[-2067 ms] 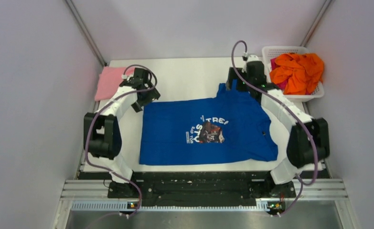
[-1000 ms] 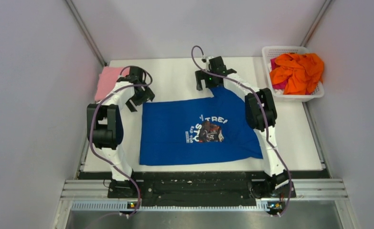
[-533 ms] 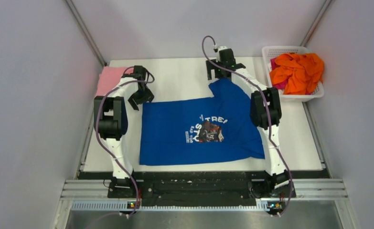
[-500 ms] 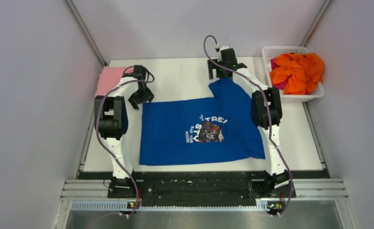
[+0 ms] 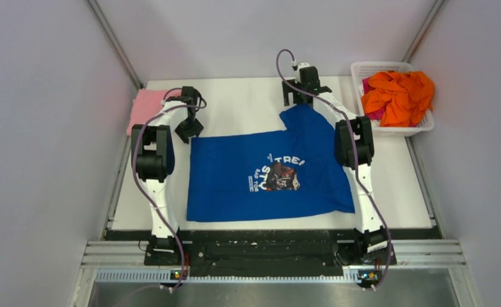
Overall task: Fold and stack the t-shirts
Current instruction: Grab the side of the flattened tshirt furthest away from the robot with both arms
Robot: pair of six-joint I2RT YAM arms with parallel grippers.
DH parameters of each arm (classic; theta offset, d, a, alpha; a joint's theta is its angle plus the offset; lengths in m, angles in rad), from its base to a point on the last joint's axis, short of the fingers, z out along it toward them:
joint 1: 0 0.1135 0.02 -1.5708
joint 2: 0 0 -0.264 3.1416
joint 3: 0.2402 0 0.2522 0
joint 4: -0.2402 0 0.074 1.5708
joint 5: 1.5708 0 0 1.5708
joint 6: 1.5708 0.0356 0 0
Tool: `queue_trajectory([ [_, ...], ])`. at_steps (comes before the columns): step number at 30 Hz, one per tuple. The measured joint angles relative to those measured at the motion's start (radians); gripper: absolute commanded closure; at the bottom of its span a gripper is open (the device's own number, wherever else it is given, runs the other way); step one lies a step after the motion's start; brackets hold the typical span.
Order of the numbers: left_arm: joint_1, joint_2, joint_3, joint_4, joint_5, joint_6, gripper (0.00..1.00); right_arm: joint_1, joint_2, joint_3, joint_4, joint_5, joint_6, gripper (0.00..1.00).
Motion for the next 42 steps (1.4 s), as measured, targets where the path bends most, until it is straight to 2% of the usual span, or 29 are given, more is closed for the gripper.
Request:
queue_trajectory([
  [9, 0.000, 0.008, 0.012, -0.006, 0.023, -0.005, 0.54, 0.000, 0.037, 0.005, -0.017, -0.013, -0.021, 0.01],
  [13, -0.004, 0.008, 0.010, -0.007, 0.038, -0.011, 0.61, 0.000, 0.037, 0.003, -0.019, -0.001, -0.028, 0.01],
  [15, -0.009, 0.008, 0.009, -0.010, 0.036, -0.015, 0.73, 0.000, 0.037, 0.003, -0.022, 0.010, -0.036, 0.01],
  [17, -0.016, 0.008, 0.008, -0.014, 0.033, -0.020, 0.99, 0.000, 0.037, 0.000, -0.025, 0.016, -0.047, 0.01],
  [24, -0.035, 0.002, -0.001, -0.013, 0.005, 0.002, 1.00, 0.001, 0.009, -0.058, 0.005, 0.052, -0.045, 0.02],
  [29, -0.039, -0.003, -0.008, -0.011, -0.008, 0.028, 1.00, 0.000, -0.027, -0.119, 0.021, 0.093, -0.014, 0.10],
  [35, -0.040, -0.003, -0.005, -0.013, -0.013, 0.047, 1.00, 0.001, -0.081, -0.222, 0.059, 0.116, 0.068, 0.34],
  [38, -0.040, -0.003, -0.003, -0.014, -0.012, 0.054, 1.00, 0.000, -0.129, -0.311, 0.113, 0.126, 0.130, 0.57],
  [42, -0.040, -0.003, -0.002, -0.011, -0.005, 0.058, 1.00, 0.000, -0.195, -0.444, 0.198, 0.129, 0.219, 1.00],
])
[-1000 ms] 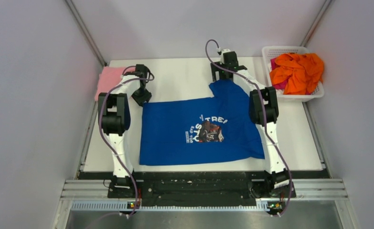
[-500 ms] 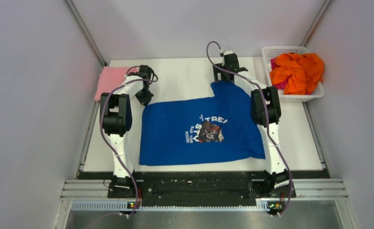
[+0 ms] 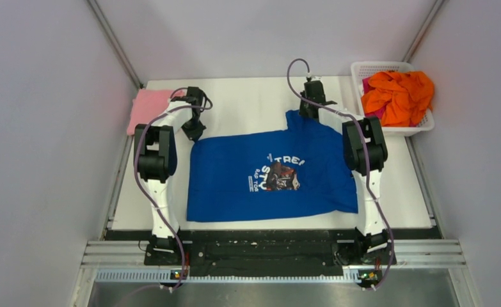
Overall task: Fold and stack the t-shirts
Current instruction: Grab the side of the flattened tshirt furthest away from the robot with both arms, then fold the other side of the tshirt into a rectangle
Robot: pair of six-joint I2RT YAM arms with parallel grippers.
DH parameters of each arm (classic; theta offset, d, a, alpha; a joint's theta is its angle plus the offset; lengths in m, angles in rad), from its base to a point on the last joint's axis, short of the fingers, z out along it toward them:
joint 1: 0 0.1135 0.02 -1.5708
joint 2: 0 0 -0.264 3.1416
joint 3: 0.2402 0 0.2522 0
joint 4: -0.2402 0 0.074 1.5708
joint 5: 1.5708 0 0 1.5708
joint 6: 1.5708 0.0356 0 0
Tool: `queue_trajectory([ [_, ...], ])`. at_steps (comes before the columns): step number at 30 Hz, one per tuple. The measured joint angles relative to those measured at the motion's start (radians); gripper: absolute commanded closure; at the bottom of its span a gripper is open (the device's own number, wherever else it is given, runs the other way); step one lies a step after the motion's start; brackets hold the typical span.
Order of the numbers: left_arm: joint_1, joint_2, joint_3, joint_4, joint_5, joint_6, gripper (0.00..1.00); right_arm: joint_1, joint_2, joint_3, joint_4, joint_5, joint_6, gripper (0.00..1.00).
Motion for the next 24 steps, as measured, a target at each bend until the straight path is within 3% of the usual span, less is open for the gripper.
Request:
queue_trajectory([
  [9, 0.000, 0.008, 0.041, 0.001, 0.007, 0.003, 1.00, -0.001, -0.007, -0.018, 0.038, 0.033, 0.047, 1.00],
  [19, 0.005, 0.063, 0.183, 0.004, -0.013, 0.034, 1.00, -0.032, 0.010, 0.142, 0.024, 0.087, -0.041, 1.00],
  [24, 0.006, 0.070, 0.195, 0.008, -0.002, 0.056, 1.00, -0.039, -0.007, 0.083, 0.058, 0.056, -0.063, 1.00],
])
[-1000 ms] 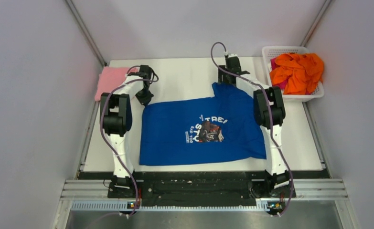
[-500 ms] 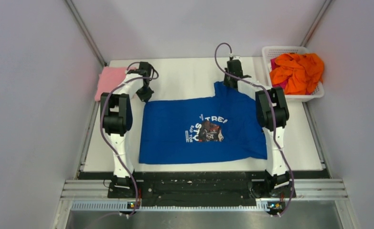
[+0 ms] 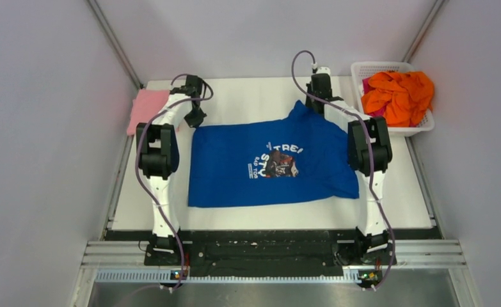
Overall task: Fold and stack the t-shirts
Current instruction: Fold the other side of the tshirt into a rectangle
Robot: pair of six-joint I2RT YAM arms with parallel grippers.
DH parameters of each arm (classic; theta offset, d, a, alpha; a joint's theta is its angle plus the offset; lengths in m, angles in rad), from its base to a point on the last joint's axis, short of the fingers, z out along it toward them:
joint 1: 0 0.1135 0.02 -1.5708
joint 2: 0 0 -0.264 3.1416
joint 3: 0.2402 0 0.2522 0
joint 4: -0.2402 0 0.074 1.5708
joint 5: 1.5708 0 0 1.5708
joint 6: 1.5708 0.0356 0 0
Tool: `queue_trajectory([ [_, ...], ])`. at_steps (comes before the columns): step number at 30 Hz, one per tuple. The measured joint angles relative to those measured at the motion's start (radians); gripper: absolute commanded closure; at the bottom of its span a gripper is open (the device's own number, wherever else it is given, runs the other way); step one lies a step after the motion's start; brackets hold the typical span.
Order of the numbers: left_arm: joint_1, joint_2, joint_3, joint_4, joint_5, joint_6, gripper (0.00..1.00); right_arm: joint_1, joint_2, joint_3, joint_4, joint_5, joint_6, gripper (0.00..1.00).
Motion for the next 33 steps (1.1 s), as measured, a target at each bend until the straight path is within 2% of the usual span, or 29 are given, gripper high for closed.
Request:
queue_trajectory([
  [4, 0.000, -0.022, -0.059, 0.040, 0.040, 0.010, 1.00, 0.003, -0.084, -0.163, 0.014, -0.033, -0.003, 1.00],
  [7, -0.004, -0.082, -0.174, 0.073, 0.063, 0.013, 1.00, 0.012, -0.183, -0.289, 0.022, -0.044, -0.003, 1.00],
  [14, -0.011, -0.318, -0.467, 0.157, 0.106, 0.013, 1.00, 0.046, -0.447, -0.521, 0.042, -0.046, -0.010, 1.00],
  [26, -0.039, -0.602, -0.772, 0.224, 0.116, 0.005, 1.00, 0.080, -0.825, -0.830, -0.034, 0.026, -0.020, 1.00],
  [33, -0.048, -0.730, -0.892, 0.223, 0.122, -0.007, 1.00, 0.085, -0.981, -0.959, -0.107, 0.032, 0.005, 1.00],
])
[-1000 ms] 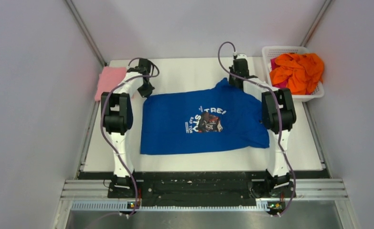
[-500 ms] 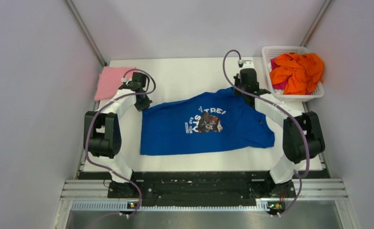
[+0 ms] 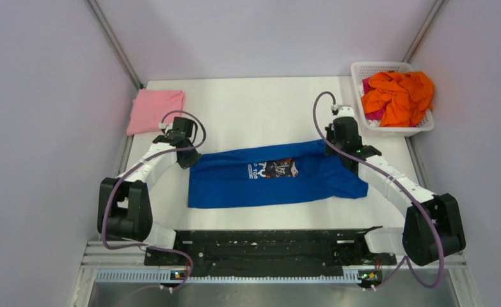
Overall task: Fold and stack the t-shirts
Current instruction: Fold the other side of the tshirt into a rectangle
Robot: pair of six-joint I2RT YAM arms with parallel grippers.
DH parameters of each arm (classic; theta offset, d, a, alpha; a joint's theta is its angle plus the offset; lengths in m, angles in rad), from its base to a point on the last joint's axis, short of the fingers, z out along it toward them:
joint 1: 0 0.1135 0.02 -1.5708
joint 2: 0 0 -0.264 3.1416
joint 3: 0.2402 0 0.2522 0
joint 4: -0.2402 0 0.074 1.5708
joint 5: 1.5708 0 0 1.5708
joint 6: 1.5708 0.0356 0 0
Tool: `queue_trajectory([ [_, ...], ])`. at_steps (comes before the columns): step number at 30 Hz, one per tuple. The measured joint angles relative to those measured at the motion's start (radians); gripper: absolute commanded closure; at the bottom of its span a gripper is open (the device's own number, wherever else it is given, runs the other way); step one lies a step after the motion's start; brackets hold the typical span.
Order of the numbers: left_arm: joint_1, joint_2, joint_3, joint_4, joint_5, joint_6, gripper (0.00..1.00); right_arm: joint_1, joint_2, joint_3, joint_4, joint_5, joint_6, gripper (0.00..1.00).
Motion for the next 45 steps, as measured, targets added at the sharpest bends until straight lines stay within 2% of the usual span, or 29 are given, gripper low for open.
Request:
queue_trajectory([
  [5, -0.002, -0.027, -0.037, 0.000, 0.005, -0.005, 1.00, 0.029, -0.060, -0.057, -0.045, 0.002, 0.031, 0.99],
  [7, -0.002, -0.027, -0.041, 0.000, 0.005, -0.006, 1.00, 0.044, -0.069, -0.076, -0.058, 0.003, 0.043, 0.94],
  [8, -0.002, -0.027, -0.042, 0.000, 0.005, -0.008, 1.00, 0.051, -0.072, -0.087, -0.069, 0.005, 0.053, 0.88],
  [10, -0.002, -0.027, -0.046, 0.000, 0.005, -0.010, 0.88, 0.062, -0.074, -0.106, -0.090, 0.011, 0.076, 0.78],
  [13, -0.002, -0.028, -0.054, -0.009, 0.008, -0.016, 0.67, 0.081, -0.088, -0.138, -0.146, 0.016, 0.117, 0.53],
  [15, -0.002, -0.034, -0.066, -0.022, 0.003, -0.025, 0.46, 0.097, -0.109, -0.153, -0.209, 0.005, 0.145, 0.43],
  [17, -0.002, -0.053, -0.085, -0.047, -0.008, -0.033, 0.31, 0.123, -0.145, -0.157, -0.294, -0.025, 0.169, 0.35],
  [19, -0.002, -0.085, -0.097, -0.084, -0.023, -0.039, 0.08, 0.141, -0.186, -0.157, -0.349, -0.058, 0.188, 0.23],
  [20, -0.002, -0.107, -0.097, -0.103, -0.031, -0.041, 0.04, 0.146, -0.215, -0.157, -0.373, -0.080, 0.196, 0.16],
  [21, -0.002, -0.130, -0.097, -0.115, -0.039, -0.044, 0.02, 0.147, -0.252, -0.157, -0.391, -0.101, 0.205, 0.04],
  [22, -0.002, -0.153, -0.095, -0.125, -0.043, -0.044, 0.01, 0.147, -0.280, -0.154, -0.402, -0.113, 0.216, 0.02],
  [25, -0.002, -0.211, -0.068, -0.137, -0.041, -0.047, 0.01, 0.147, -0.322, -0.126, -0.404, -0.131, 0.225, 0.01],
  [28, -0.002, -0.221, -0.026, -0.111, -0.005, -0.038, 0.01, 0.141, -0.294, -0.097, -0.344, -0.126, 0.229, 0.01],
  [34, -0.002, -0.135, -0.003, -0.013, 0.148, -0.022, 0.01, 0.042, -0.028, -0.029, -0.156, -0.201, 0.214, 0.01],
  [38, -0.003, -0.060, -0.022, 0.040, 0.226, -0.014, 0.01, 0.014, 0.138, 0.000, -0.107, -0.241, 0.183, 0.01],
  [41, -0.003, -0.027, -0.059, 0.064, 0.248, -0.013, 0.01, 0.037, 0.170, -0.006, -0.113, -0.277, 0.162, 0.01],
  [45, -0.003, 0.004, -0.115, 0.097, 0.270, -0.014, 0.01, 0.141, 0.122, -0.019, -0.141, -0.281, 0.146, 0.01],
])
